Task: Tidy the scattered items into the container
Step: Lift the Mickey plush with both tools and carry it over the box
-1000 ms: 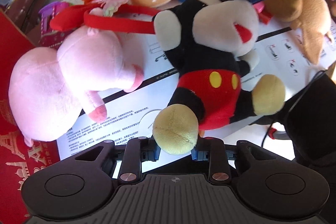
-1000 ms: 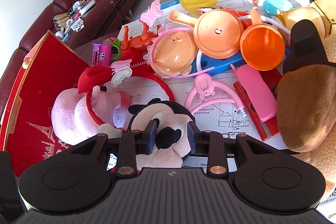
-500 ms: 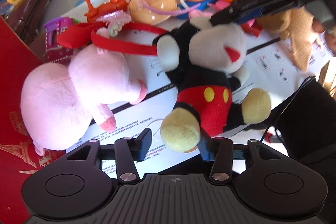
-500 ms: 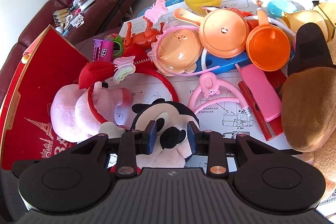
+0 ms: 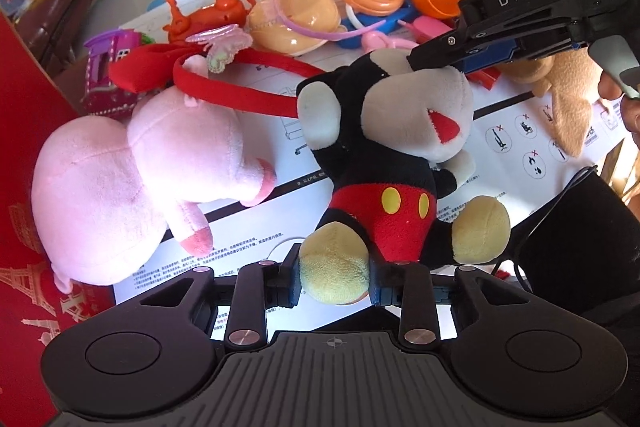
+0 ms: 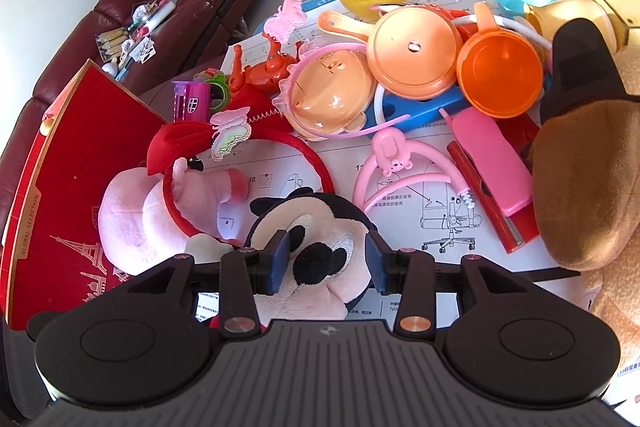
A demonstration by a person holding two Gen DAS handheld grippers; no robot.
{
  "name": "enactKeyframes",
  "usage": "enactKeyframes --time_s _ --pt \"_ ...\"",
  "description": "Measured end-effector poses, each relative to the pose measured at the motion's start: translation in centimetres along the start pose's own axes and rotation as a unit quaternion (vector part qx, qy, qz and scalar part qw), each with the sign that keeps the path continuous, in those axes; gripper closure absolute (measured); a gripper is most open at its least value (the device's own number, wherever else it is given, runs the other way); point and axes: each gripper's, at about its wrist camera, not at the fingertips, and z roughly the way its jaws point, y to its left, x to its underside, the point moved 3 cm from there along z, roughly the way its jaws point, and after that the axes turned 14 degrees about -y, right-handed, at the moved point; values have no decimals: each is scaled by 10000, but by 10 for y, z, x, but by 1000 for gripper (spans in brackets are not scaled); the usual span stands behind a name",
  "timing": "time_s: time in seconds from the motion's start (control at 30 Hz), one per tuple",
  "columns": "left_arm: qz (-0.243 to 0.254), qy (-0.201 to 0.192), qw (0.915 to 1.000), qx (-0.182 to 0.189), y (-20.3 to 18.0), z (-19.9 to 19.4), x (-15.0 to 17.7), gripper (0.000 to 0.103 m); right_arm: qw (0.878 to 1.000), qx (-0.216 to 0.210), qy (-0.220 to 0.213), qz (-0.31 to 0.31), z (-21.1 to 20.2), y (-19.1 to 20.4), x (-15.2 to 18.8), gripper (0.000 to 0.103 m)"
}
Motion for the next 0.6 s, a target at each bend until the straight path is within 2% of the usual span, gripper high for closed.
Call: enactKeyframes --time_s 0.13,0.27,0.47,0.53,0.6 --pt "54 -36 10000 -30 0 2 1 73 9992 -10 -25 388 -8 -11 5 51" --pt "11 -127 9999 2 3 6 3 73 9987 44 -84 502 -19 -23 13 46" --pt "-261 -156 9995 52 12 12 3 73 9969 -137 -313 708 -41 -31 22 46" --pt "-423 -142 9990 20 16 13 5 74 9971 -265 -298 642 -46 -29 25 38" --pt "-687 -116 9976 32 23 16 7 74 9979 -322 -186 522 -47 -26 31 36"
